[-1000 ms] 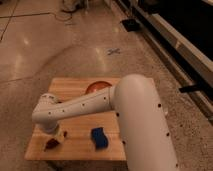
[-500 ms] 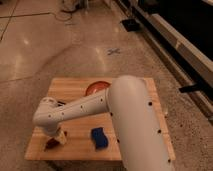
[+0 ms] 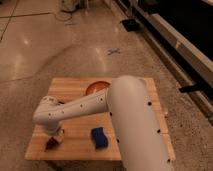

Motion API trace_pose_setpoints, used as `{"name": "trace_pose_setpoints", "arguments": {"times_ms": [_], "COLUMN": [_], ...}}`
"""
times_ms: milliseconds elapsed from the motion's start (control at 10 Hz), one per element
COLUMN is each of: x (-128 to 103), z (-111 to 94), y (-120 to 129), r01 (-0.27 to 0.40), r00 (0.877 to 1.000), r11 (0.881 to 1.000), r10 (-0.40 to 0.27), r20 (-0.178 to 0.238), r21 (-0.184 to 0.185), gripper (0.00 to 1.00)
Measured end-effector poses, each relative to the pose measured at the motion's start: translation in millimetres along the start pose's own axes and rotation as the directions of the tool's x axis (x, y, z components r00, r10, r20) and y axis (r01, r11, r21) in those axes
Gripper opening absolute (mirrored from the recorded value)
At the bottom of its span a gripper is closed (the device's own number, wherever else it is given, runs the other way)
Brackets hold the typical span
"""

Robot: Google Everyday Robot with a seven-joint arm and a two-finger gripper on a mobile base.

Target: Place the pepper in the ceramic bowl

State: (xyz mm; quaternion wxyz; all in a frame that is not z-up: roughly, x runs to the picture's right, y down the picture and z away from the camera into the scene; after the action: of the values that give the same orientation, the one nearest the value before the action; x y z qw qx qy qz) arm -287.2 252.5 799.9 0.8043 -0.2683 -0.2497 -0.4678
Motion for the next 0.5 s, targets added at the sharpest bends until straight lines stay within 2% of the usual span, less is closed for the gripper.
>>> {"name": "trace_pose_setpoints", "arguments": {"times_ms": [200,500], "x": [10,37], "z": [-16,-59], "y": [6,10], "r01": [-0.019,-0.028], "r00": [1.000,1.000], "r11": [1.000,0.998], "r10": [0.019,0.029], "r20": [0.001,-0.005], "r21": [0.009,0.058], "gripper": [0.00,0.00]}}
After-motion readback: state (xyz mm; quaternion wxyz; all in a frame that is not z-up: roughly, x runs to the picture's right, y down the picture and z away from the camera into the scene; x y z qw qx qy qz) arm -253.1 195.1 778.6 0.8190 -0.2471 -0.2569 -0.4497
